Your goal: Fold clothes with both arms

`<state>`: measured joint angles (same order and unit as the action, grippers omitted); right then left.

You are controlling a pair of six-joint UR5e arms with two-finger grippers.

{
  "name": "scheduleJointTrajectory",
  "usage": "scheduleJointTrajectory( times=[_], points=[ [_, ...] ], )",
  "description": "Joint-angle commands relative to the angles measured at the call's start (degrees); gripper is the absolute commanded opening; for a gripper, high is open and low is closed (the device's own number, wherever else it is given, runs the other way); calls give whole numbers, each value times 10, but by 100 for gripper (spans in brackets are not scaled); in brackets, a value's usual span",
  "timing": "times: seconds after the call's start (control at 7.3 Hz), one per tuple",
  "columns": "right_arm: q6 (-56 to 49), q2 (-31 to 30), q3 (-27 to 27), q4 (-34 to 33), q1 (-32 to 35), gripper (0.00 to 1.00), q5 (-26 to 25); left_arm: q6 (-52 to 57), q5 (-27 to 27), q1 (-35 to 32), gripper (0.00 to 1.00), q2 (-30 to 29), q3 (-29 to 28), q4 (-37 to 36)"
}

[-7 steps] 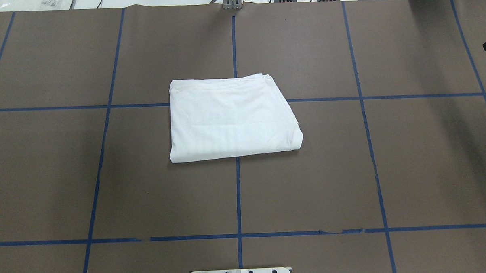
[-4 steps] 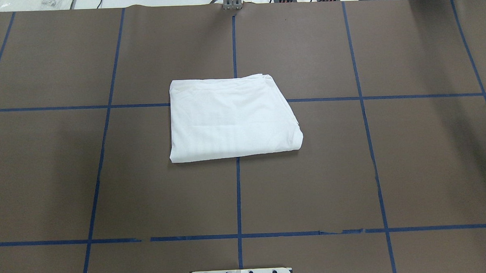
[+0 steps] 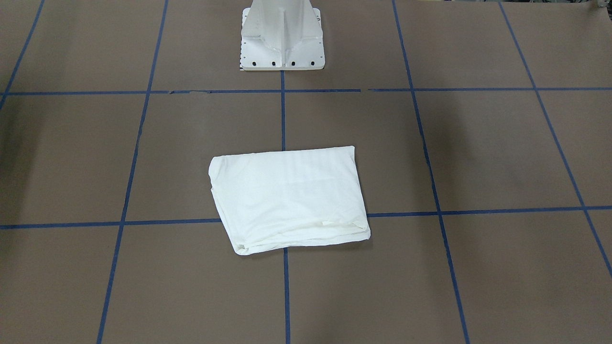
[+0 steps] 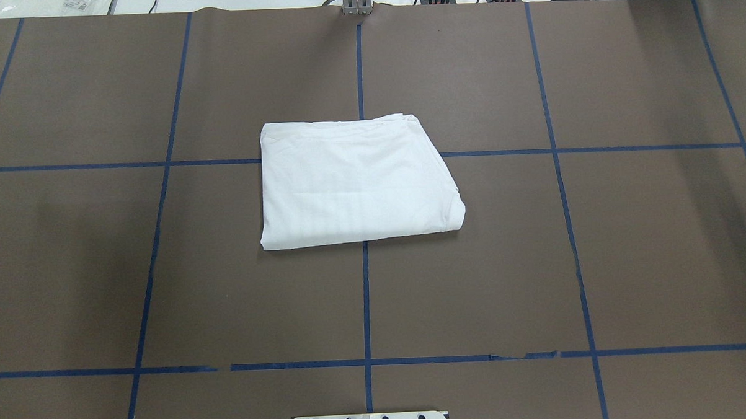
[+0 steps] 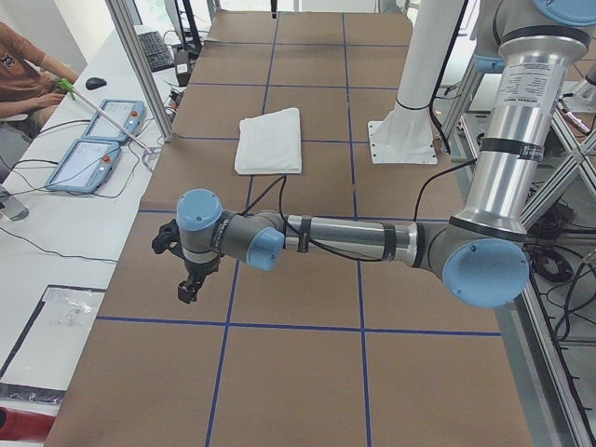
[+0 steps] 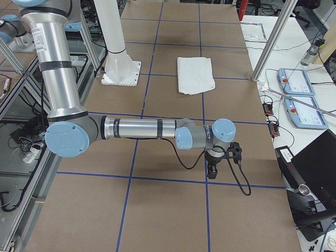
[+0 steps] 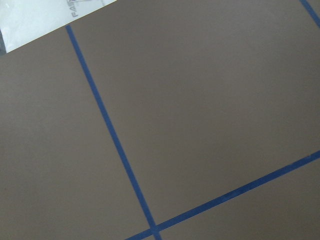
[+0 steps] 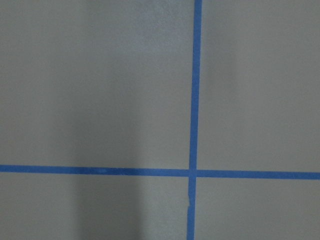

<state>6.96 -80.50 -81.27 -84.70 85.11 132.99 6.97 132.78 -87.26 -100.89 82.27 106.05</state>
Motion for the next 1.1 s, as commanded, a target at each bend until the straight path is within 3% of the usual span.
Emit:
scheduleJointTrajectory(
  times=[0.0, 0.41, 0.69, 0.96],
  points=[
    [15, -13, -37, -2, -7, 100, -19, -39, 12, -3, 100, 4, 0, -8],
    [16, 2, -63, -68, -27, 100, -26, -72, 14, -3, 100, 4, 7, -47],
    [15, -1, -62, -71, -26, 100, -19, -69, 59, -12, 100, 10, 28, -51],
    [11, -5, -59, -68, -26, 100, -13, -71, 67, -19, 100, 12, 32, -46]
  ],
)
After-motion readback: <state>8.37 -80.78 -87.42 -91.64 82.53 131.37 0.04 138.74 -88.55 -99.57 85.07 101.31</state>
